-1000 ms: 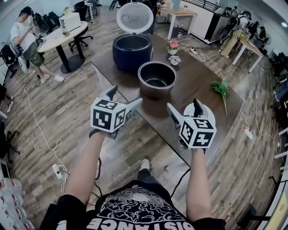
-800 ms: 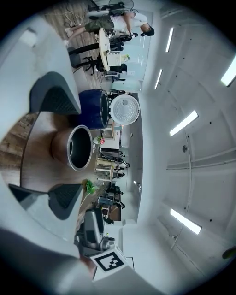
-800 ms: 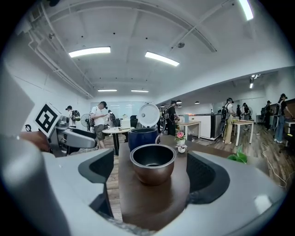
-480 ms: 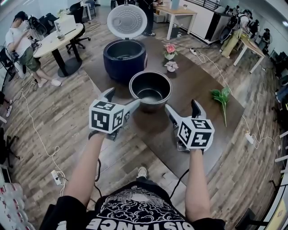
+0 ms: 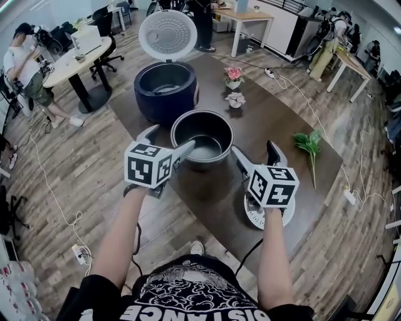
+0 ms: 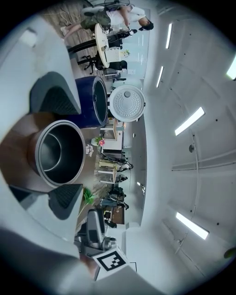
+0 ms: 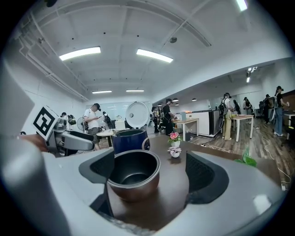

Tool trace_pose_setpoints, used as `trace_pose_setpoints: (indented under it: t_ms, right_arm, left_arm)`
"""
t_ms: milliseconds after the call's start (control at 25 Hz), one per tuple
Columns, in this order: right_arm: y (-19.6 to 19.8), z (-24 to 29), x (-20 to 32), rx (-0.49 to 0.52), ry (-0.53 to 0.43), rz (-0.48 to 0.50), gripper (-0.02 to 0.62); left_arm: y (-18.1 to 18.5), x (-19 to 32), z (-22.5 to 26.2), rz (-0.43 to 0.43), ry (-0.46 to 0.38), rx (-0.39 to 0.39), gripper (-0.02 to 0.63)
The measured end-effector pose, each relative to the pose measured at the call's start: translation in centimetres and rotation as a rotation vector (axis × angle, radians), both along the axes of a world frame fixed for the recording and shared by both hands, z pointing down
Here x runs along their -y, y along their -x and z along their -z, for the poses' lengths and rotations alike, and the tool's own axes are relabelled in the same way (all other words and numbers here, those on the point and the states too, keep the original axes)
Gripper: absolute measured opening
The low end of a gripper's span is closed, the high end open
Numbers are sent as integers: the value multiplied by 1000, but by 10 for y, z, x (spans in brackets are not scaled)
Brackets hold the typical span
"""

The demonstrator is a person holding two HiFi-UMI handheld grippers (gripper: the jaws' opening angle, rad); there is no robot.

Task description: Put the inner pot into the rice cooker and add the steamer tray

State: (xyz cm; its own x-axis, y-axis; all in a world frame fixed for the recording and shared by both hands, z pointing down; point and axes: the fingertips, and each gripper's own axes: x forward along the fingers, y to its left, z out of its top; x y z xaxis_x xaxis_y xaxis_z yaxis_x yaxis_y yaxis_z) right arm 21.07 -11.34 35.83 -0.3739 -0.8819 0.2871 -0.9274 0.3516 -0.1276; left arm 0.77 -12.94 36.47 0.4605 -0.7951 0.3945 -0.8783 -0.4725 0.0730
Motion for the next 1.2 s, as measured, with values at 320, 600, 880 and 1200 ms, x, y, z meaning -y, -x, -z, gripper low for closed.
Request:
trace_pose_setpoints:
  t_ms: [320, 600, 880, 1200]
  right_arm:
    - [-17, -9, 30, 34, 14, -28, 466]
    - [-24, -20, 38, 18, 21, -57, 465]
    - [-22, -29, 51, 26, 28, -118, 463]
    - [-31, -31, 52, -13, 56, -264, 463]
  left_arm:
    - [-15, 33, -5, -17, 9, 21, 474]
    - [-32, 52, -16, -64, 11, 10, 474]
    - [-33, 78, -25, -124, 10, 4, 474]
    - [-53, 114, -26, -281, 22, -31, 474]
